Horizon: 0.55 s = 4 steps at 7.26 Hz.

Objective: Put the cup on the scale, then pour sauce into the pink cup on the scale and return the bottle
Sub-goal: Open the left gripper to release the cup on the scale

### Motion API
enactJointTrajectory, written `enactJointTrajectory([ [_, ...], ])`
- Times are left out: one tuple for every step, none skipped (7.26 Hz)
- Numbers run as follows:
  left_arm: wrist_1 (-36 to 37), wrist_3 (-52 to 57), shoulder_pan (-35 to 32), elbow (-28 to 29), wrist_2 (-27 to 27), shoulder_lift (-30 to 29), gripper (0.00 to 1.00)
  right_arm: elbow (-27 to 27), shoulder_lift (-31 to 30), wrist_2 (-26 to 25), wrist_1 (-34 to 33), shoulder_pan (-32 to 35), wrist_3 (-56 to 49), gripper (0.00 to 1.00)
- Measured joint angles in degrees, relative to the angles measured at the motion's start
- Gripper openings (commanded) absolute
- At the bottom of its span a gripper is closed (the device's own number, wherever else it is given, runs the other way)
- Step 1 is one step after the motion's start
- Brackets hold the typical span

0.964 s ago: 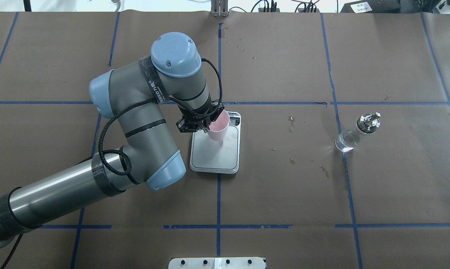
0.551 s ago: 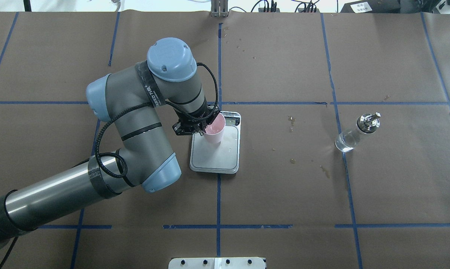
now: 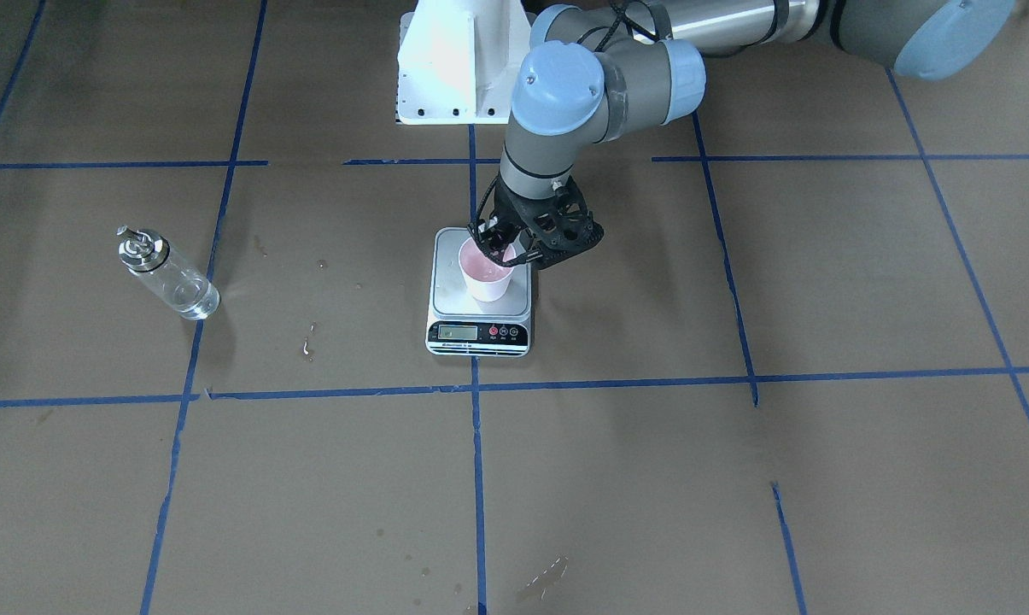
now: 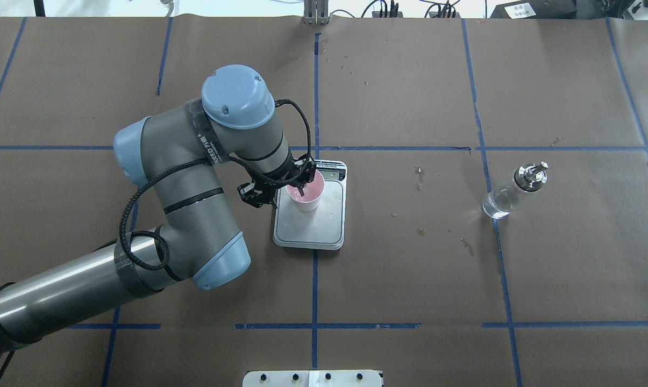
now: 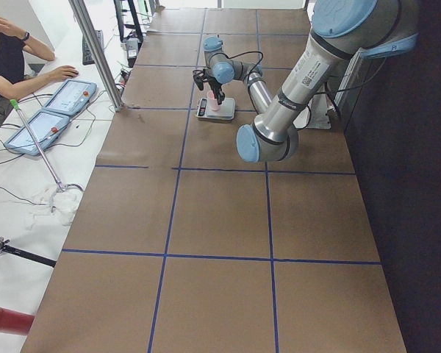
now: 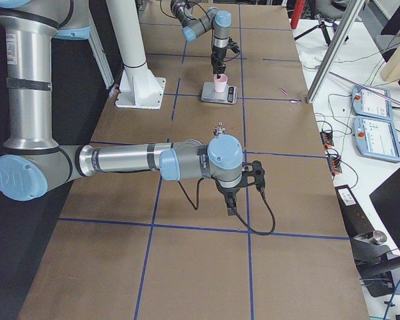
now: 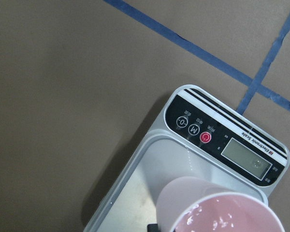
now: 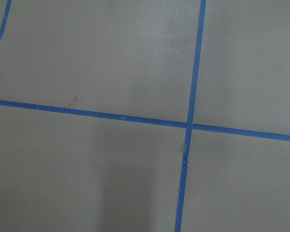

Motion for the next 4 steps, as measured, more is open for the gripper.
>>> enactJointTrajectory([
  [1.0,1.0,-0.1,-3.9,-0.1,1.5,1.00,1.5,-0.1,1.0,-0.4,0.0,1.1,1.00],
  [2.7,2.6,-0.6,-6.8,-0.1,2.4,1.00,3.8,-0.4,1.7,-0.6,-0.2,4.1,1.00],
  [4.1,4.3,-1.6,-8.6,-0.1,2.7,1.00,7.2,-0.7,2.0,-1.0,-0.8,8.1,1.00],
  [5.1,5.8,-2.9,-9.6,-0.1,2.9,1.00,12.2,-1.1,2.0,-3.1,-2.4,12.3,1.00],
])
